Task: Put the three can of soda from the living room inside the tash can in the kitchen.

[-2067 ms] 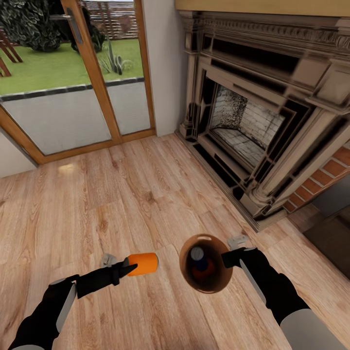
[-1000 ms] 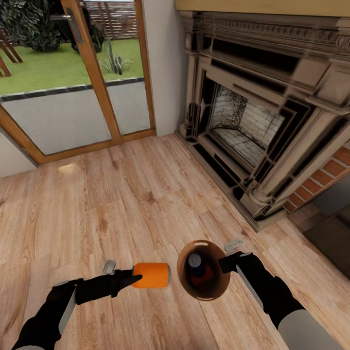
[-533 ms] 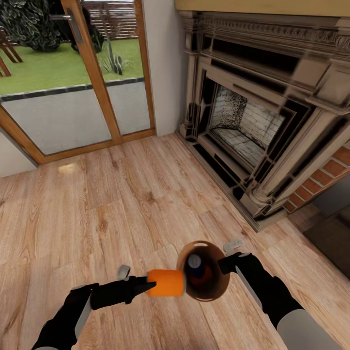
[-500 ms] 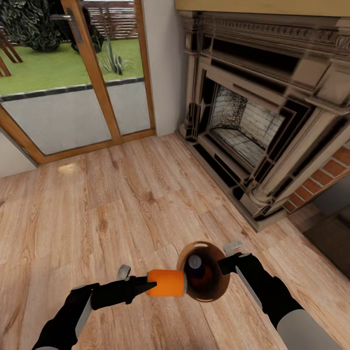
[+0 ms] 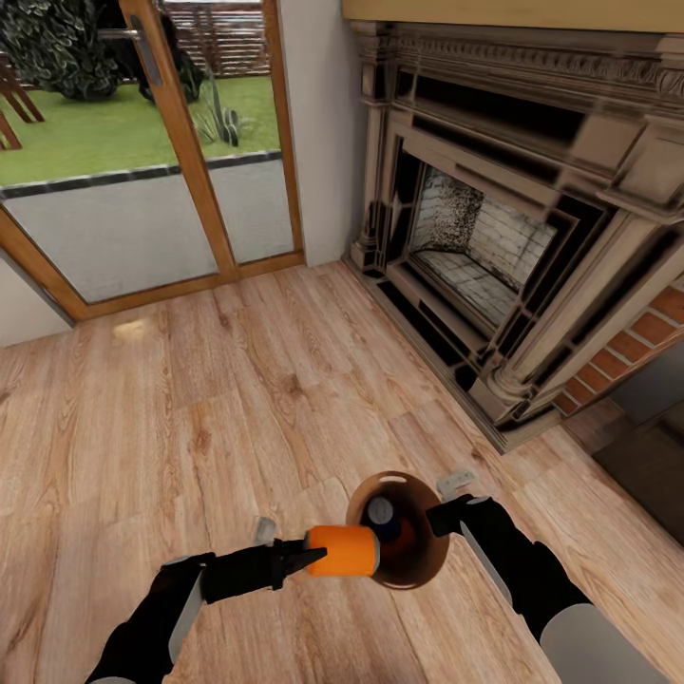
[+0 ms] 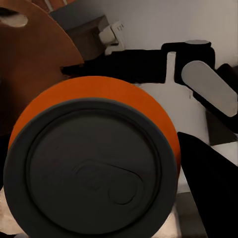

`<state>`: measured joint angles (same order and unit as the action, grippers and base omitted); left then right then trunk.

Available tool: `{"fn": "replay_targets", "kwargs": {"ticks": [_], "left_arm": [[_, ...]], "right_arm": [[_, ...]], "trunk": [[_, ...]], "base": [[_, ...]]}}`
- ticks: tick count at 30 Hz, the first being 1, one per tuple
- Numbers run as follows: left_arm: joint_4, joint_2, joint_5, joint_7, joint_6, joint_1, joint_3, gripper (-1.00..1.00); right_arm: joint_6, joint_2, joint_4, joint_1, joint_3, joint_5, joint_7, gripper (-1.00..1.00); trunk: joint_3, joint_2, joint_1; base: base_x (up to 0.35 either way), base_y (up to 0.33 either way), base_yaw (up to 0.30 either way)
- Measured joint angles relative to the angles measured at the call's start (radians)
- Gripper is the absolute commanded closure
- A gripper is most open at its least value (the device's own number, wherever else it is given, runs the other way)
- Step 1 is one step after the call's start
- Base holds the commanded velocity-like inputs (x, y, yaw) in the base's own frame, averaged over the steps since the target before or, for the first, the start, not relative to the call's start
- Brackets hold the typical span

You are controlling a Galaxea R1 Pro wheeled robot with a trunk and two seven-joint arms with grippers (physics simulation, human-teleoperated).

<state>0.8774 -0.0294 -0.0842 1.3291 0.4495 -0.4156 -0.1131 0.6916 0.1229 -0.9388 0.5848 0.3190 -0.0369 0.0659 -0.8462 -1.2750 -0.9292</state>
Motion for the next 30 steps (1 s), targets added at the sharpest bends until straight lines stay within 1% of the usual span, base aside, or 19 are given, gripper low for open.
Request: {"fn": "replay_targets", "kwargs": {"ticks": [1, 3, 6, 8, 9, 11, 13, 15, 18, 19, 21, 23, 29, 30], "left_arm": [[0.000, -0.004, 0.000, -0.009, 0.000, 0.000, 0.005, 1.00], [0.002, -0.023, 0.000, -0.049, 0.000, 0.000, 0.018, 1.00], [0.002, -0.040, 0.000, -0.083, 0.000, 0.000, 0.023, 1.00], [0.003, -0.061, 0.000, -0.120, 0.000, 0.000, 0.027, 1.00], [0.004, -0.065, 0.000, -0.128, 0.000, 0.000, 0.031, 1.00], [0.004, -0.070, 0.000, -0.136, 0.000, 0.000, 0.047, 1.00], [0.005, -0.072, 0.000, -0.139, 0.000, 0.000, 0.054, 1.00], [0.008, -0.072, 0.001, -0.141, 0.000, 0.000, 0.057, 1.00], [0.025, -0.073, 0.000, -0.169, 0.000, 0.000, 0.060, 1.00], [0.029, -0.073, 0.000, -0.182, 0.000, 0.000, 0.061, 1.00], [0.038, -0.073, -0.001, -0.230, 0.000, 0.000, 0.062, 1.00], [0.042, -0.080, -0.001, -0.257, 0.000, 0.000, 0.063, 1.00], [0.043, -0.094, 0.000, -0.280, 0.000, 0.000, 0.065, 1.00], [0.043, -0.098, 0.000, -0.304, 0.000, 0.000, 0.067, 1.00]], "right_arm": [[0.000, 0.000, 0.000, 0.000, 0.000, 0.001, 0.000, 1.00], [0.000, 0.000, 0.000, 0.001, 0.000, 0.002, -0.001, 1.00], [0.000, -0.002, 0.000, 0.001, 0.000, 0.001, -0.002, 1.00], [0.000, -0.009, 0.011, 0.004, 0.000, 0.004, -0.005, 1.00], [0.000, -0.012, 0.022, 0.005, 0.001, 0.002, -0.013, 1.00], [0.000, -0.023, 0.038, 0.010, 0.000, 0.032, -0.033, 1.00], [-0.001, -0.029, 0.045, 0.013, 0.000, 0.044, -0.040, 1.00], [-0.001, -0.032, 0.047, 0.014, 0.000, 0.032, -0.040, 1.00], [-0.001, -0.039, 0.049, 0.017, 0.000, 0.038, -0.044, 1.00], [-0.001, -0.040, 0.050, 0.018, 0.000, 0.041, -0.044, 1.00], [-0.001, -0.043, 0.050, 0.019, 0.000, 0.041, -0.045, 1.00], [-0.001, -0.045, 0.051, 0.019, 0.000, 0.037, -0.045, 1.00], [-0.001, -0.046, 0.051, 0.019, 0.000, 0.040, -0.045, 1.00], [-0.001, -0.046, 0.051, 0.019, 0.000, 0.039, -0.045, 1.00]], "trunk": [[0.000, 0.000, 0.000], [0.000, 0.000, 0.000], [0.000, 0.000, 0.000], [0.000, 0.000, 0.000], [0.000, 0.000, 0.000], [0.000, 0.000, 0.000], [0.000, 0.000, 0.000], [0.000, 0.000, 0.000], [0.000, 0.000, 0.000], [0.000, 0.000, 0.000], [0.000, 0.000, 0.000], [0.000, 0.000, 0.000], [0.000, 0.000, 0.000], [0.000, 0.000, 0.000]], "base": [[0.000, 0.000, 0.000], [0.000, 0.000, 0.000], [0.000, 0.000, 0.000], [0.000, 0.000, 0.000], [0.000, 0.000, 0.000], [0.000, 0.000, 0.000], [0.000, 0.000, 0.000], [0.000, 0.000, 0.000], [0.000, 0.000, 0.000], [0.000, 0.000, 0.000], [0.000, 0.000, 0.000], [0.000, 0.000, 0.000], [0.000, 0.000, 0.000], [0.000, 0.000, 0.000]]}}
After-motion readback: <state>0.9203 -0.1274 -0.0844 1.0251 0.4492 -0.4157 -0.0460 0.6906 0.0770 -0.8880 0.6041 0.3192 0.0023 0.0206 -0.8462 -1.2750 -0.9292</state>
